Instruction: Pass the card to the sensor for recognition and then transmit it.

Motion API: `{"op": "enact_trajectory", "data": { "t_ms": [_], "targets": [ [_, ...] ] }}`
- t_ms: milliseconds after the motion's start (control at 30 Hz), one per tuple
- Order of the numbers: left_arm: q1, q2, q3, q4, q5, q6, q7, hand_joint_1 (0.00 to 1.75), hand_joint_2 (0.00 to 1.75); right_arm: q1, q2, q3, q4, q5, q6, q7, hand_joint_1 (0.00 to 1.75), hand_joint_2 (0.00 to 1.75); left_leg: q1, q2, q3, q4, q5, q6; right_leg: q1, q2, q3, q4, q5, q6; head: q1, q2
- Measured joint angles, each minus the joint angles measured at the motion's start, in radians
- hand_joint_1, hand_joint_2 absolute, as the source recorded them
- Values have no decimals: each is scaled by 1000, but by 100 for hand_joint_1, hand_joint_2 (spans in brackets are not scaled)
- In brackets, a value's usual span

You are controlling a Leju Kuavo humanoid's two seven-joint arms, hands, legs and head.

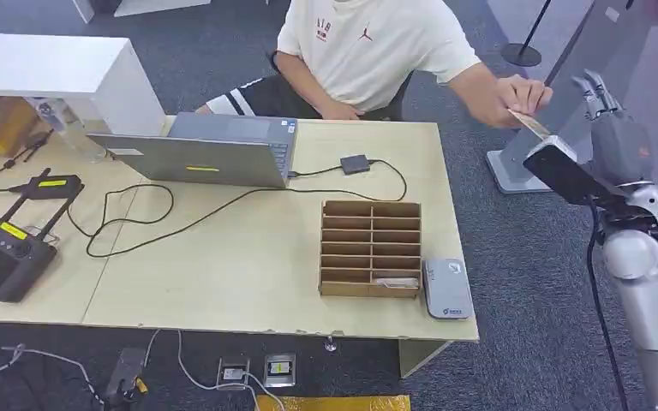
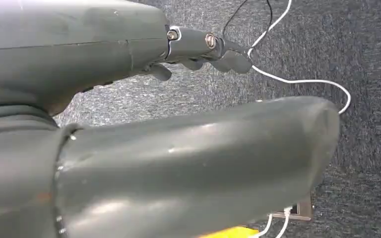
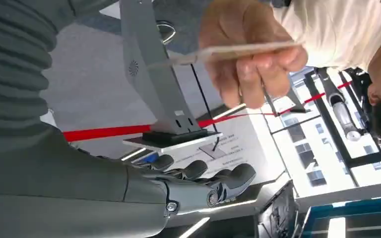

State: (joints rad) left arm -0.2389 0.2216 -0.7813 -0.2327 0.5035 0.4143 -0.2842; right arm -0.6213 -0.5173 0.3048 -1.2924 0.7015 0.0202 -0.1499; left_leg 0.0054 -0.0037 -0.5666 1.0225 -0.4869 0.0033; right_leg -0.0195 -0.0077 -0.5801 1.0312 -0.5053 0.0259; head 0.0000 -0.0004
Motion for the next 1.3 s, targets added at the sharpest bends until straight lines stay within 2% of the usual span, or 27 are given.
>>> {"op": "enact_trajectory", "data": {
  "t_ms": [167, 200, 233, 267, 600, 1300],
  "targets": [
    [0, 0, 0, 0, 0, -2, 1, 0, 0, 6, 0, 0, 0, 10, 0, 6, 0, 175, 0, 0, 0, 0, 0, 0, 0, 0, 0, 0, 0, 0, 0, 0],
    [0, 0, 0, 0, 0, -3, 1, 0, 0, 6, 0, 0, 0, 10, 0, 6, 70, 175, 0, 0, 0, 0, 0, 0, 0, 0, 0, 0, 0, 0, 0, 0],
    [0, 0, 0, 0, 0, -3, 1, 0, 0, 7, 0, 0, 0, 11, 1, 7, 162, 175, 0, 0, 0, 0, 0, 0, 0, 0, 0, 0, 0, 0, 0, 0],
    [0, 0, 0, 0, -1, -4, 2, 0, 0, 8, 0, 0, 0, 11, 3, 9, 175, 175, 0, 0, 0, 0, 0, 0, 0, 0, 0, 0, 0, 0, 0, 0],
    [-1, 0, 0, -4, -18, -12, 5, 0, 0, 8, 0, -5, 0, -11, 51, 24, 175, 175, 0, 0, 0, 0, 0, 0, 0, 0, 0, 0, 0, 0, 0, 0],
    [-5, 3, 0, -5, -33, -11, 12, 0, 0, 13, 8, -24, -1, -16, 71, 30, 175, 175, 0, 0, 0, 0, 0, 0, 0, 0, 0, 0, 0, 0, 0, 0]
  ]
}}
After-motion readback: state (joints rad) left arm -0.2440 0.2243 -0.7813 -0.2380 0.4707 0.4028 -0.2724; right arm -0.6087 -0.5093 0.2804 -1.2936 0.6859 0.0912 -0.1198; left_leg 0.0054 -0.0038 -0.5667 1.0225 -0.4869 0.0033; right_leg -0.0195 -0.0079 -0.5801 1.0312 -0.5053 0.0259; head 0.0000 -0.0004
